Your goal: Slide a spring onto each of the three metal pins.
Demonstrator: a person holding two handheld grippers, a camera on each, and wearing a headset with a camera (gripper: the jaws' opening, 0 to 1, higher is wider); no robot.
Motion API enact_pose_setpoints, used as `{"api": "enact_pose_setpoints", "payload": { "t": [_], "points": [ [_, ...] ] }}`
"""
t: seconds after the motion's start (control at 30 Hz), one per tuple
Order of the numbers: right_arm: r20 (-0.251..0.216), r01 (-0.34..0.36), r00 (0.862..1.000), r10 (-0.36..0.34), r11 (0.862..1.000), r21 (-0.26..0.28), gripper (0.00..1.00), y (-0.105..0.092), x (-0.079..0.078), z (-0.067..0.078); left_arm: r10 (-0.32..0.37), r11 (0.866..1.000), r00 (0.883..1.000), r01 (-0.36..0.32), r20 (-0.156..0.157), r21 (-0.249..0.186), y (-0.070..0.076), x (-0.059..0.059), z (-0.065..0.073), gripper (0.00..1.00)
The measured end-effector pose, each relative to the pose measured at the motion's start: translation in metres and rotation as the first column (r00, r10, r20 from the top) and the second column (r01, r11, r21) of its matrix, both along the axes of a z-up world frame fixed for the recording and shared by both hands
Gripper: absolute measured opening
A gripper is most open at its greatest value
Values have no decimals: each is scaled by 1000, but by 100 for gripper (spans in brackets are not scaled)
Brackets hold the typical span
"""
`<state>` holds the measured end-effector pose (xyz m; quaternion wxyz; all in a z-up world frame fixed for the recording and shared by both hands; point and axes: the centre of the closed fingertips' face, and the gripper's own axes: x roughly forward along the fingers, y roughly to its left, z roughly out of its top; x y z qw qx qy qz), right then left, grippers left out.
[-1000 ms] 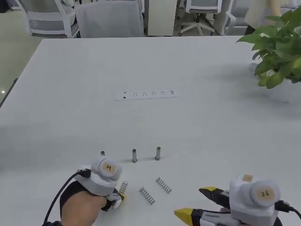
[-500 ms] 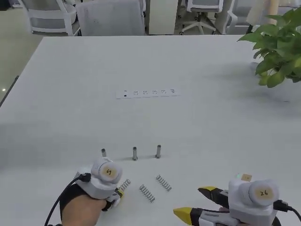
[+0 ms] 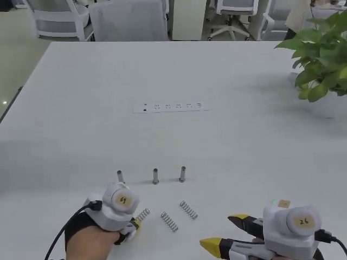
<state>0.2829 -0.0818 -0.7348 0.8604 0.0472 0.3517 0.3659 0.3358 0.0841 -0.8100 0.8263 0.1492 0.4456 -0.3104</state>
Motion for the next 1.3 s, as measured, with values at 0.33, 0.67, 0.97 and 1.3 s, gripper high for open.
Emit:
{"api": "enact_pose_setpoints", "payload": {
  "t": [0.33,0.67,0.97,1.3],
  "points": [
    [-12,-16,1000,16,1000,10,59,8,1,-2,22,999,1000,-21,17,-25,10,1,10,1],
    [-19,-51,998,52,998,29,57,28,6,-1,65,995,997,-61,47,-74,22,5,25,1],
    [-18,-78,997,79,996,37,56,41,10,1,79,993,995,-72,66,-98,29,6,37,1],
    [-19,-107,994,108,993,52,54,56,15,4,82,988,993,-70,83,-137,30,2,48,1]
  ]
}}
